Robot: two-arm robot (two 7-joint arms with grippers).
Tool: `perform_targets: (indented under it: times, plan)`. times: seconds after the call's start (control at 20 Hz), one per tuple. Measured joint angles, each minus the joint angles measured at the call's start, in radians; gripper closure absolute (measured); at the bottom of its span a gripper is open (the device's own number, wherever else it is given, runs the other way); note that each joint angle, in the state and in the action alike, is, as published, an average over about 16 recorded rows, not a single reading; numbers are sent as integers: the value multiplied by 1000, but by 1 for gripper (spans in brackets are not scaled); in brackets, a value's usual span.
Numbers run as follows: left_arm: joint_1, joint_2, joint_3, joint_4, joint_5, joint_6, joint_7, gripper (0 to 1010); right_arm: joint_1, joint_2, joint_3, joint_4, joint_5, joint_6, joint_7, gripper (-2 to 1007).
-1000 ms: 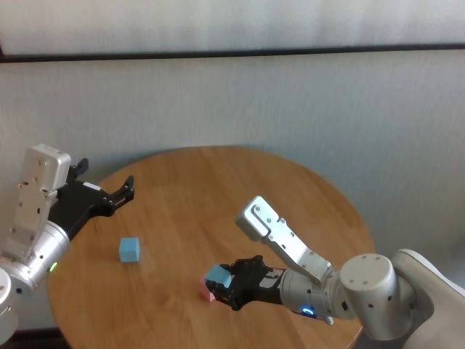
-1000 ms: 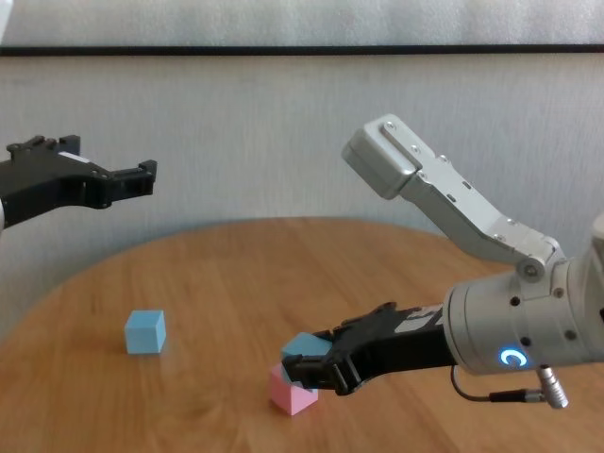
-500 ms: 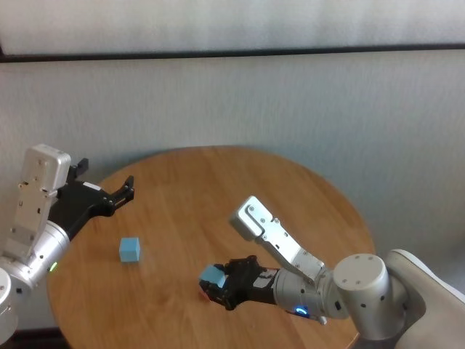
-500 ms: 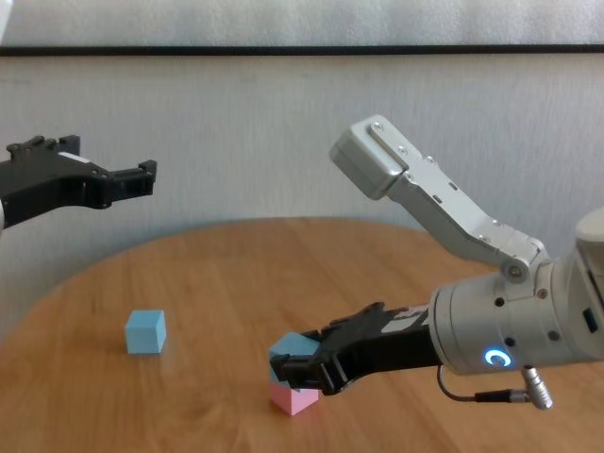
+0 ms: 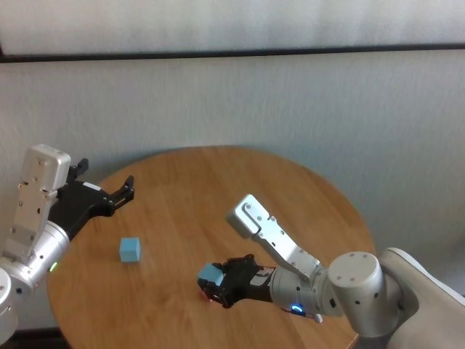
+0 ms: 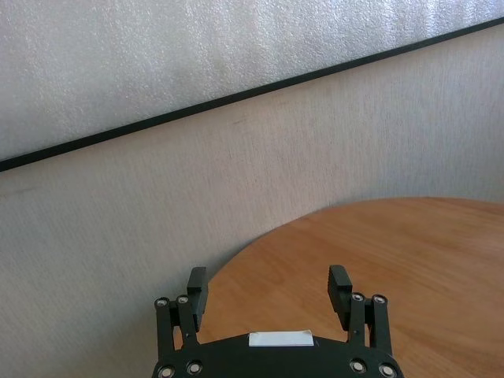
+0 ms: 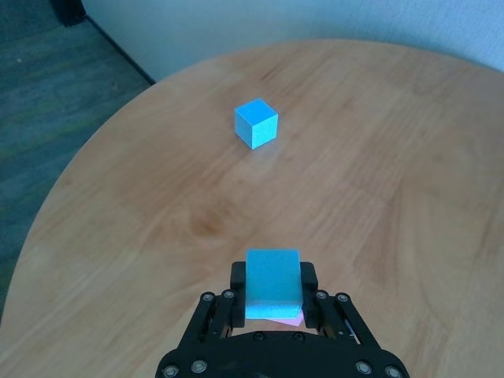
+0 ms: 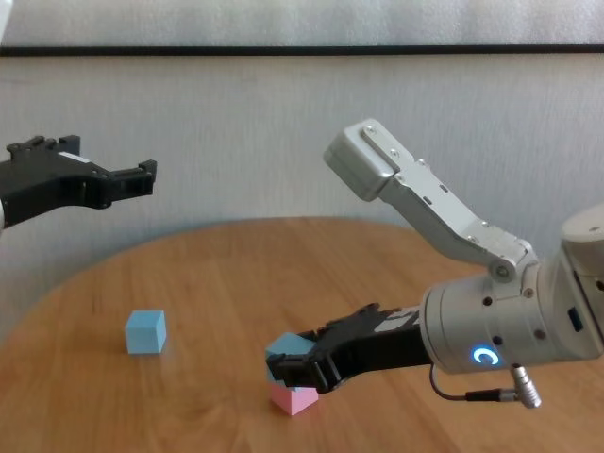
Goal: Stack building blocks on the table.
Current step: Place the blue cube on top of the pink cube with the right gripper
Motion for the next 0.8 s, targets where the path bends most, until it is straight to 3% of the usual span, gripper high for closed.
perform_targets:
  times: [0.8]
  plan:
    - [0,0,0,0,0,0,0,11,27,-31,10,51,-4,-2,-4,634]
